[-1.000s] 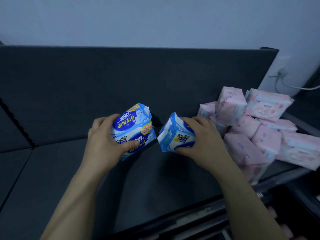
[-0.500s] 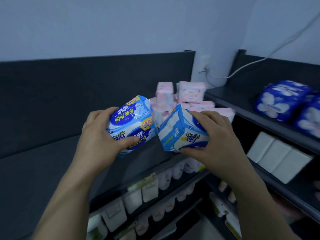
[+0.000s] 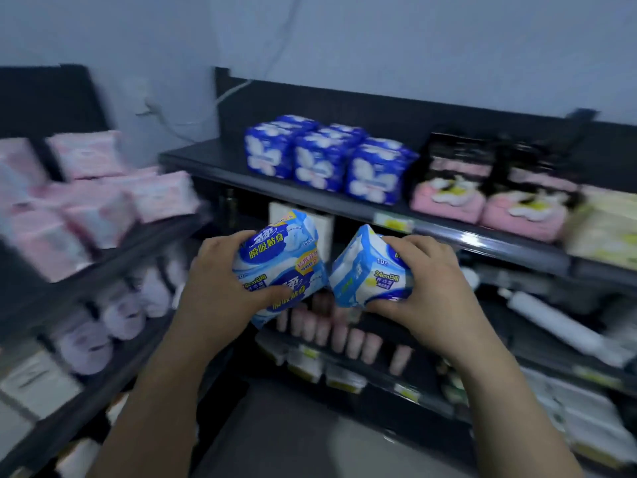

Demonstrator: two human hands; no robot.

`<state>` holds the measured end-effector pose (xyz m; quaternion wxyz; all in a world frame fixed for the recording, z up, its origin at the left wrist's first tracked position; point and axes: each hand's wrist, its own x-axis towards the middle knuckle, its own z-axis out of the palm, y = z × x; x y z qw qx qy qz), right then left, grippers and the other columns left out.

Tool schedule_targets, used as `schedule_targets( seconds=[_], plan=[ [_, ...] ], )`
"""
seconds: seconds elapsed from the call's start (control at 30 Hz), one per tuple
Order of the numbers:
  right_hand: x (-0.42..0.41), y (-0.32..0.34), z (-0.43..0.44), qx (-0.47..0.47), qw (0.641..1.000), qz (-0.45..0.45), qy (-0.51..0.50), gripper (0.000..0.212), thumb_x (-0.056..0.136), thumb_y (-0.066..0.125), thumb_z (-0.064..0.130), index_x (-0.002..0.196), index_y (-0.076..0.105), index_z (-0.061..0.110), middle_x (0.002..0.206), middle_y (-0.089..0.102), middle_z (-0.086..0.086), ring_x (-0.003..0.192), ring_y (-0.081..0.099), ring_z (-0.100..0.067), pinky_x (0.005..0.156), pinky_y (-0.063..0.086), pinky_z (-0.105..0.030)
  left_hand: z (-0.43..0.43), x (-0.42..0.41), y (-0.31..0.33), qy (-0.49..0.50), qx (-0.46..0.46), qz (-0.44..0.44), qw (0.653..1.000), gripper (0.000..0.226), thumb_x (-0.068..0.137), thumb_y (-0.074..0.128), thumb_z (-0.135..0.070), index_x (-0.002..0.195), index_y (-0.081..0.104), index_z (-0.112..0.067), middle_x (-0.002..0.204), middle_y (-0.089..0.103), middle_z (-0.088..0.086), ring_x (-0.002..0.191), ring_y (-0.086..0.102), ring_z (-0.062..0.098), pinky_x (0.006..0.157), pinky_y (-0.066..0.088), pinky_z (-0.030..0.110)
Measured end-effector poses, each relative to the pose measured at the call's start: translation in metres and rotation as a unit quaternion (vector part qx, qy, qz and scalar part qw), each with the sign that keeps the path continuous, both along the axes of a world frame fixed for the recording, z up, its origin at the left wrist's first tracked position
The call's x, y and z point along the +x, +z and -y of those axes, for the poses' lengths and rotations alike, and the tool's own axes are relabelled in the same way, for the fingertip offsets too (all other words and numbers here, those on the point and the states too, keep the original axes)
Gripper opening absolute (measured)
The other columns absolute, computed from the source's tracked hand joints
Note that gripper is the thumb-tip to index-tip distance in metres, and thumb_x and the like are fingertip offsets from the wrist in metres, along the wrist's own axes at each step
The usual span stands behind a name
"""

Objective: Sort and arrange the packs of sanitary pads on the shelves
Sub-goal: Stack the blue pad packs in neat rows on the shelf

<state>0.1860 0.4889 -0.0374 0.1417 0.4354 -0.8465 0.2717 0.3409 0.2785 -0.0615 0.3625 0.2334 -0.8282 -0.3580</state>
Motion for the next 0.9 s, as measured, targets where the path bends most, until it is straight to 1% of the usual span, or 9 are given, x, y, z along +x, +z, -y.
schedule_targets(
  seconds=[0.1,0.17,0.3,0.37,0.47,0.6,0.7,0.83,0.9],
  plan=[
    [-0.024,-0.001,-0.071,0.010,0.997,0.010,-0.072,0.084,0.061,0.085,0.038,0.136,0.049,0.034,0.123,0.049,0.008,0.114,0.037,-0.015,0.097,0.037,-0.031,-0.049,-0.053,0.000,-0.075,-0.004,0.002,0.997,0.077,0.050,0.095,-0.026,0.114,0.055,-0.040,0.109,0.048,-0.010,0.099,0.055,0.006,0.085,0.040,0.014],
    [-0.036,0.000,-0.114,0.009,0.992,0.008,-0.123,0.084,0.061,0.085,0.038,0.137,0.049,0.033,0.122,0.049,0.009,0.113,0.037,-0.015,0.096,0.037,-0.031,-0.079,-0.088,0.001,-0.131,-0.008,0.009,0.991,0.074,0.049,0.095,-0.032,0.112,0.056,-0.039,0.110,0.052,-0.008,0.101,0.056,0.008,0.087,0.043,0.019],
    [-0.058,-0.005,-0.192,0.003,0.976,0.013,-0.216,0.082,0.061,0.085,0.037,0.135,0.049,0.033,0.121,0.049,0.009,0.113,0.039,-0.017,0.095,0.035,-0.029,-0.141,-0.152,0.003,-0.213,-0.022,0.026,0.976,0.082,0.051,0.094,-0.032,0.124,0.057,-0.028,0.117,0.050,-0.004,0.107,0.051,0.012,0.095,0.041,0.026],
    [-0.068,-0.007,-0.226,0.006,0.965,0.016,-0.261,0.083,0.061,0.084,0.039,0.135,0.049,0.034,0.124,0.049,0.009,0.115,0.039,-0.017,0.097,0.036,-0.030,-0.171,-0.180,0.002,-0.248,-0.019,0.025,0.968,0.084,0.050,0.095,-0.034,0.125,0.056,-0.031,0.115,0.048,-0.008,0.107,0.051,0.012,0.098,0.042,0.029],
    [-0.084,-0.010,-0.271,0.005,0.949,0.024,-0.314,0.084,0.061,0.085,0.041,0.136,0.048,0.033,0.125,0.048,0.010,0.116,0.038,-0.016,0.098,0.036,-0.031,-0.213,-0.225,0.000,-0.300,-0.012,0.023,0.953,0.083,0.046,0.094,-0.043,0.119,0.057,-0.038,0.107,0.047,-0.017,0.103,0.051,0.009,0.095,0.041,0.027],
    [-0.112,-0.008,-0.322,0.001,0.929,0.016,-0.371,0.084,0.061,0.085,0.040,0.136,0.049,0.032,0.122,0.049,0.009,0.114,0.040,-0.017,0.096,0.036,-0.030,-0.267,-0.287,0.003,-0.355,-0.007,0.025,0.935,0.073,0.054,0.093,-0.035,0.112,0.051,-0.047,0.103,0.045,-0.018,0.104,0.051,0.010,0.096,0.040,0.028],
    [-0.139,-0.001,-0.356,0.004,0.915,0.007,-0.404,0.084,0.061,0.085,0.038,0.136,0.049,0.031,0.120,0.049,0.009,0.111,0.039,-0.015,0.092,0.033,-0.026,-0.305,-0.334,0.012,-0.380,-0.002,0.027,0.925,0.078,0.058,0.091,-0.035,0.127,0.054,-0.036,0.111,0.045,-0.010,0.109,0.051,0.012,0.097,0.038,0.026],
    [-0.184,0.012,-0.399,0.004,0.899,-0.004,-0.439,0.083,0.060,0.084,0.039,0.135,0.050,0.032,0.120,0.048,0.010,0.111,0.038,-0.015,0.090,0.031,-0.025,-0.348,-0.394,0.032,-0.416,-0.008,0.012,0.909,0.075,0.063,0.088,-0.038,0.129,0.053,-0.034,0.115,0.045,-0.008,0.110,0.049,0.011,0.099,0.039,0.027],
    [-0.208,0.018,-0.420,0.001,0.890,-0.009,-0.456,0.083,0.060,0.084,0.040,0.135,0.050,0.031,0.121,0.049,0.009,0.112,0.039,-0.017,0.093,0.034,-0.028,-0.368,-0.425,0.040,-0.424,-0.013,0.007,0.906,0.076,0.066,0.085,-0.043,0.133,0.050,-0.033,0.118,0.044,-0.009,0.114,0.048,0.012,0.103,0.039,0.030]
  ],
)
